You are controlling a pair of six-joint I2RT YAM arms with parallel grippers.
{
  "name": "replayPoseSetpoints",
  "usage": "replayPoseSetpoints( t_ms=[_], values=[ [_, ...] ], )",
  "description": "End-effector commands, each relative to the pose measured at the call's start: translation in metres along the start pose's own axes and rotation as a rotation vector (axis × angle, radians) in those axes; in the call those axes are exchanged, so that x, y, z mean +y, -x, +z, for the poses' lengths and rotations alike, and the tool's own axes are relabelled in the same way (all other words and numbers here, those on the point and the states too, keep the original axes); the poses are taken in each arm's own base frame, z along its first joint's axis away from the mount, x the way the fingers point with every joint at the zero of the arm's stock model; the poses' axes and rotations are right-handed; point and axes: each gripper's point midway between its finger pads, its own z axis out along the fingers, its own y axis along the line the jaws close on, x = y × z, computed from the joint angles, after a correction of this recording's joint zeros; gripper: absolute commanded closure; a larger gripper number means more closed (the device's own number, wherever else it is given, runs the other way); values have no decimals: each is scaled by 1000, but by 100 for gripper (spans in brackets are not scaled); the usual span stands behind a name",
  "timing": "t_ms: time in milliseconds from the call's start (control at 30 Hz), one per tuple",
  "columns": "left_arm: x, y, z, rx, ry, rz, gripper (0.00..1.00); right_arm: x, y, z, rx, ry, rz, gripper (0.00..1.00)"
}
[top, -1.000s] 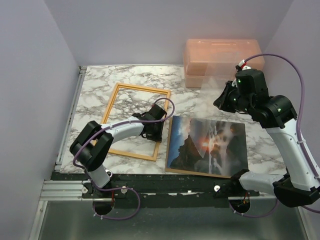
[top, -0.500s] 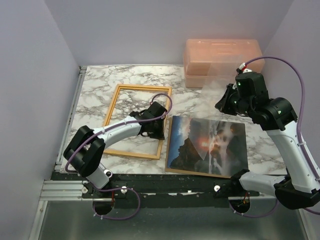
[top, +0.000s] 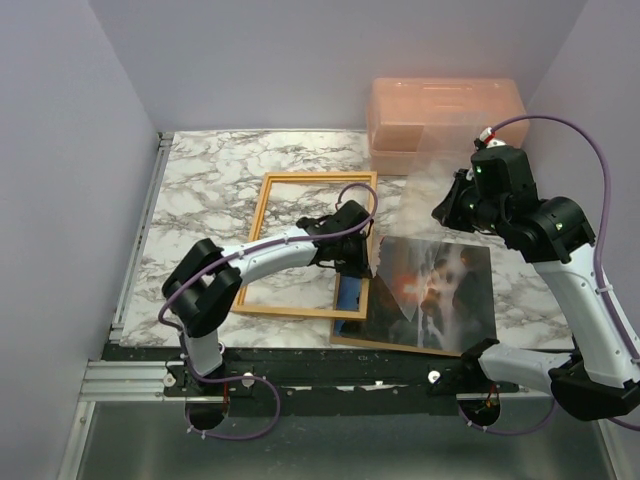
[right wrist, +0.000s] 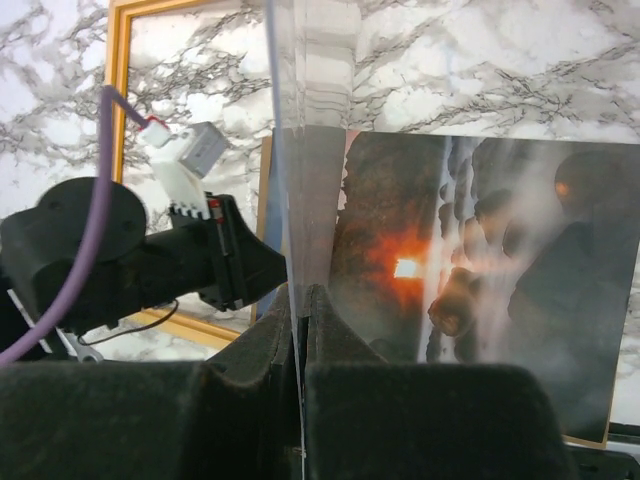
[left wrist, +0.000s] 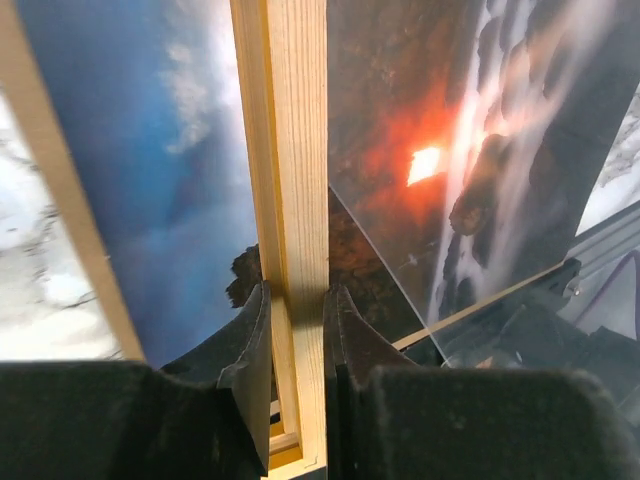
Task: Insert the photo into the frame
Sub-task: Move the photo frame to the center of the board.
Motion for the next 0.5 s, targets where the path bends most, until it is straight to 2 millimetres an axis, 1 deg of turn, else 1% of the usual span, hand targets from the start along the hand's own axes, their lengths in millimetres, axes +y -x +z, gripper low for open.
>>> replayPoseSetpoints(
  t_ms=[0, 33, 100, 167, 233, 300, 367, 467],
  values=[
    [-37, -12, 16, 87, -126, -59, 88, -7, 1, -4, -11, -23, -5, 100],
    [-38, -13, 18, 90, -130, -58, 77, -7, 1, -4, -9, -24, -5, 100],
    [-37, -14, 19, 86, -135, -55, 60, -7, 1, -5, -10, -27, -7, 100],
    [-37, -14, 15, 73, -148, -39, 44, -9, 1, -6, -12, -30, -8, 100],
    [-40, -11, 9, 51, -171, -15, 32, -9, 0, -5, -11, -32, -7, 100],
    [-43, -7, 0, 20, -200, 13, 23, -8, -2, -4, -6, -27, -7, 100],
    [-45, -2, -9, -6, -242, 43, 17, -7, -4, -1, 1, -20, -7, 100],
    [-45, 5, -23, -39, -319, 60, 13, -5, -7, 3, 11, -10, -7, 100]
  ],
)
